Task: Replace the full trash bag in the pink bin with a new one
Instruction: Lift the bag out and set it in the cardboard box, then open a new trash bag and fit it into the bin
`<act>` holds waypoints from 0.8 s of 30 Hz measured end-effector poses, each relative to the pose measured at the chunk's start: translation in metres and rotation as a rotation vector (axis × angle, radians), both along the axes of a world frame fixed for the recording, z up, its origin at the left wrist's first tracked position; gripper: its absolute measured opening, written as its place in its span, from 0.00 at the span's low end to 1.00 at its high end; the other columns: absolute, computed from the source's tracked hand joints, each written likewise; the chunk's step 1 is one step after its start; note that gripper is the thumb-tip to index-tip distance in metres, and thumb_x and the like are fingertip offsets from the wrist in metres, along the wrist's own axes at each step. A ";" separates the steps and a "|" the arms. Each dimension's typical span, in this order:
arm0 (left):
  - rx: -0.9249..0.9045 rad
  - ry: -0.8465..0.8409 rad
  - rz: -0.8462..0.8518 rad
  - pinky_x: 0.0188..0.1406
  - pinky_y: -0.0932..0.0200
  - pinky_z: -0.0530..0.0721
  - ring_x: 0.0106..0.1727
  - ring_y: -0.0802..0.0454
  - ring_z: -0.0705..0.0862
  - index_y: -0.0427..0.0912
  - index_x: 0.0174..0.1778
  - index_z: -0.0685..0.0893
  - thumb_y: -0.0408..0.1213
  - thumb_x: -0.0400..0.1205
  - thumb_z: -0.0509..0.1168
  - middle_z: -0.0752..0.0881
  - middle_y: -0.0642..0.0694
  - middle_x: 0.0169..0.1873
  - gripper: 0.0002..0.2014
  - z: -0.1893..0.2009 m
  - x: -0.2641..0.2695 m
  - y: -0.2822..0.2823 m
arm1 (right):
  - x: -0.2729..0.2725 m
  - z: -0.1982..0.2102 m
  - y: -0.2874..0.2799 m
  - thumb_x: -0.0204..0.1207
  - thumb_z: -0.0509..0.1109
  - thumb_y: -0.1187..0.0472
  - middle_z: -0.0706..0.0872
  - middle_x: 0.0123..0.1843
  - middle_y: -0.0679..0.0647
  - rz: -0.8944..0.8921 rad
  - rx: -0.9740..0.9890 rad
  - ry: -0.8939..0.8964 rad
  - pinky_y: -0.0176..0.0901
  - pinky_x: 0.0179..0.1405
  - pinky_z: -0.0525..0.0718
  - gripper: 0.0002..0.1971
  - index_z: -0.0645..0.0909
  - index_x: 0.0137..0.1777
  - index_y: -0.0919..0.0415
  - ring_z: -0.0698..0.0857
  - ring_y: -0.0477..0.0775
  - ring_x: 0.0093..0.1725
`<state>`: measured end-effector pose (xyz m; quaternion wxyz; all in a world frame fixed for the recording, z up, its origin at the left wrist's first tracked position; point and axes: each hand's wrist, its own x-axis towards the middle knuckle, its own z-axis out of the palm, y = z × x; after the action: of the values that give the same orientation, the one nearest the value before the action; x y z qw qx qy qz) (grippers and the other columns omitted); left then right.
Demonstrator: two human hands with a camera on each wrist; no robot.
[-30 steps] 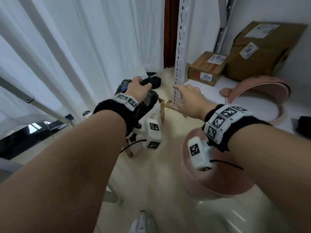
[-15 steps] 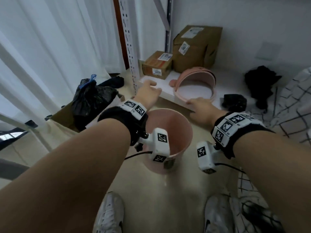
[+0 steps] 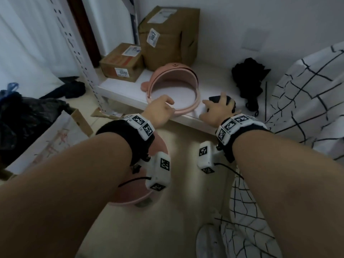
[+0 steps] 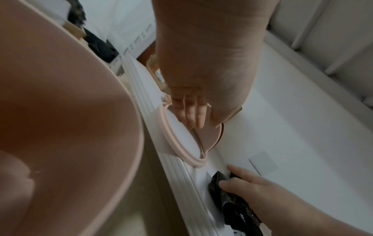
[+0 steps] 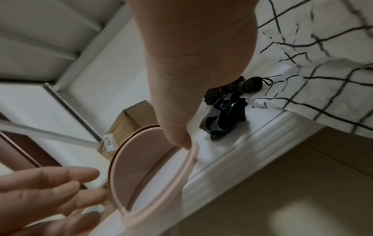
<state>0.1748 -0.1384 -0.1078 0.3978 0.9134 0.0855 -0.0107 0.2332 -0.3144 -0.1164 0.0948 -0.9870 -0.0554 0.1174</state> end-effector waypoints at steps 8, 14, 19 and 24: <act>0.025 0.012 -0.043 0.28 0.81 0.71 0.44 0.49 0.78 0.35 0.64 0.77 0.31 0.82 0.60 0.81 0.43 0.43 0.15 -0.038 0.044 -0.004 | 0.042 -0.048 -0.014 0.77 0.64 0.42 0.51 0.84 0.63 -0.022 -0.047 0.195 0.61 0.81 0.57 0.29 0.71 0.75 0.56 0.54 0.72 0.82; 0.015 -0.005 -0.037 0.26 0.81 0.71 0.41 0.49 0.78 0.35 0.64 0.77 0.32 0.83 0.59 0.79 0.45 0.44 0.14 -0.025 0.020 0.005 | 0.011 -0.038 -0.012 0.78 0.65 0.59 0.84 0.58 0.67 0.007 0.247 -0.148 0.45 0.46 0.75 0.13 0.82 0.55 0.67 0.83 0.67 0.58; 0.037 -0.048 0.005 0.51 0.62 0.76 0.58 0.43 0.82 0.36 0.66 0.76 0.35 0.83 0.62 0.80 0.39 0.57 0.16 0.019 -0.033 0.023 | -0.034 0.026 0.022 0.75 0.70 0.61 0.87 0.59 0.62 0.197 0.319 -0.204 0.45 0.58 0.79 0.13 0.85 0.57 0.63 0.84 0.62 0.59; 0.080 -0.073 0.085 0.76 0.51 0.66 0.76 0.41 0.67 0.49 0.77 0.65 0.50 0.75 0.72 0.66 0.38 0.73 0.36 0.061 -0.097 0.050 | -0.092 0.090 0.069 0.72 0.64 0.73 0.82 0.53 0.56 0.386 0.587 -0.127 0.45 0.56 0.79 0.11 0.77 0.49 0.57 0.81 0.55 0.53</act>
<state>0.0781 -0.0881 -0.0463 0.3640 0.9239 0.1101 0.0431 0.1411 -0.2456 -0.0263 0.3466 -0.8945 -0.2777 0.0507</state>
